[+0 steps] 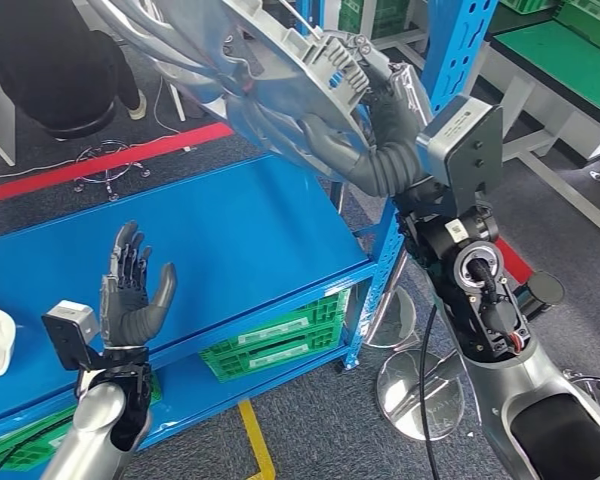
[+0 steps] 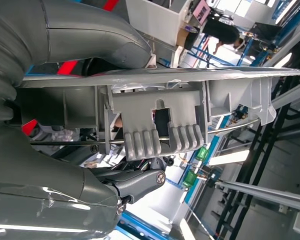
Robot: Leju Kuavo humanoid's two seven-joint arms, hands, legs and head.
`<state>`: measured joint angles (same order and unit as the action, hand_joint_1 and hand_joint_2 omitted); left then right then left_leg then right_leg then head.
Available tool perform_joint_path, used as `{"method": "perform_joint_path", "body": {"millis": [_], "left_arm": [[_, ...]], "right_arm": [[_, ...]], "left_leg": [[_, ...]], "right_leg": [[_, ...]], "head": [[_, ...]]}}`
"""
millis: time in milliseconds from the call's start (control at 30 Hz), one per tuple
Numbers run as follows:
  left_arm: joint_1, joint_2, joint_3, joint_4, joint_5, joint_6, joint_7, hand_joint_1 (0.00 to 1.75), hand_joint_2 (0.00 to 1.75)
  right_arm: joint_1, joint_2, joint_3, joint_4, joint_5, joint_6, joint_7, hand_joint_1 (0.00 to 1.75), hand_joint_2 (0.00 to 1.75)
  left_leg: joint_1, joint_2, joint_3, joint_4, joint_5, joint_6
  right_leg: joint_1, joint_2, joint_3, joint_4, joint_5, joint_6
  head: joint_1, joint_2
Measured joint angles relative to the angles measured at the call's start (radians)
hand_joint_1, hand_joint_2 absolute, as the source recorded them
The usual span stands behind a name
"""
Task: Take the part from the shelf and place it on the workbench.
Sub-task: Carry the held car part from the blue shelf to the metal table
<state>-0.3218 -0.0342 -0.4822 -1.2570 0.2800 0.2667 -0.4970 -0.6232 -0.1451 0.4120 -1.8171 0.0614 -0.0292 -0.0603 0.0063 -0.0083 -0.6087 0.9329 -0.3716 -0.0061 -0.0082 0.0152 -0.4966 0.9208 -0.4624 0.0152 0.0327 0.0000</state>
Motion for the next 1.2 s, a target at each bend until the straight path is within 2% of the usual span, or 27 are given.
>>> {"method": "perform_joint_path", "body": {"millis": [900,1200], "left_arm": [[-0.007,0.001,0.000,0.000,0.003,-0.006,0.020,0.00,1.75],[-0.015,0.001,0.000,0.000,0.004,0.004,0.025,0.00,1.75]], "right_arm": [[0.019,-0.004,-0.010,-0.001,-0.021,0.001,0.027,1.75,1.75],[0.070,-0.004,-0.006,-0.001,-0.050,-0.001,0.032,1.75,1.75]], "left_leg": [[0.000,0.000,0.000,0.000,0.000,0.000],[0.000,0.000,0.000,0.000,0.000,0.000]], "right_leg": [[0.000,0.000,0.000,0.000,0.000,0.000],[0.000,0.000,0.000,0.000,0.000,0.000]], "head": [[0.000,0.000],[0.000,0.000]]}}
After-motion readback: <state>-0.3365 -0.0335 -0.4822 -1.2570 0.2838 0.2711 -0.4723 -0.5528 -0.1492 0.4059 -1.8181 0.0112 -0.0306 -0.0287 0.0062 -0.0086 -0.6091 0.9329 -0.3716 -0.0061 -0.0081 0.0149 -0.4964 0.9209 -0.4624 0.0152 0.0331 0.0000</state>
